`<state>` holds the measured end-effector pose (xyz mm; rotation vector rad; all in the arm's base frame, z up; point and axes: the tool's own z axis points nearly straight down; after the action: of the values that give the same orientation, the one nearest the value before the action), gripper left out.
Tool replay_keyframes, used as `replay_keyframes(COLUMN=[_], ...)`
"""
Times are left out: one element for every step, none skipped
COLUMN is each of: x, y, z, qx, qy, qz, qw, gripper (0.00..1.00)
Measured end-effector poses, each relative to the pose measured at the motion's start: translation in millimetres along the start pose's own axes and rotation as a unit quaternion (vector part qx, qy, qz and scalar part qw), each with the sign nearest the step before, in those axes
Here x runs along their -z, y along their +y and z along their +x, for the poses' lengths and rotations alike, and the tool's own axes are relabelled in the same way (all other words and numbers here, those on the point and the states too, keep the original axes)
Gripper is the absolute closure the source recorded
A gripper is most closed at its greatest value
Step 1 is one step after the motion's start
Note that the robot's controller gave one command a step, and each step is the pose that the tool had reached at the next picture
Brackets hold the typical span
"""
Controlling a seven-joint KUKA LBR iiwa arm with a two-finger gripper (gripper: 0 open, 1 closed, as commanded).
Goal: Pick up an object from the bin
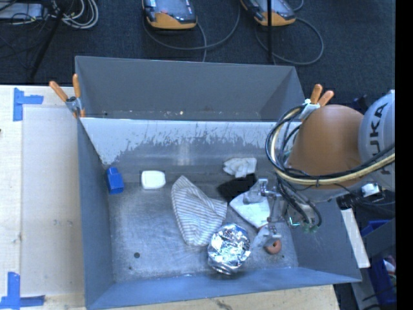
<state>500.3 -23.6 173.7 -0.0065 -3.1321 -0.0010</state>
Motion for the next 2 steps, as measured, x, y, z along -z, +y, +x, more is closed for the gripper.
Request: replay_keyframes(x=[4,-44], y=[0,7], z=[-1.7,8.9], qx=[0.001,0.061], qy=[-0.0038,-0.0052], qz=[0.000,0.000], qw=[1.0000,0.9981], gripper=[0.00,0.00])
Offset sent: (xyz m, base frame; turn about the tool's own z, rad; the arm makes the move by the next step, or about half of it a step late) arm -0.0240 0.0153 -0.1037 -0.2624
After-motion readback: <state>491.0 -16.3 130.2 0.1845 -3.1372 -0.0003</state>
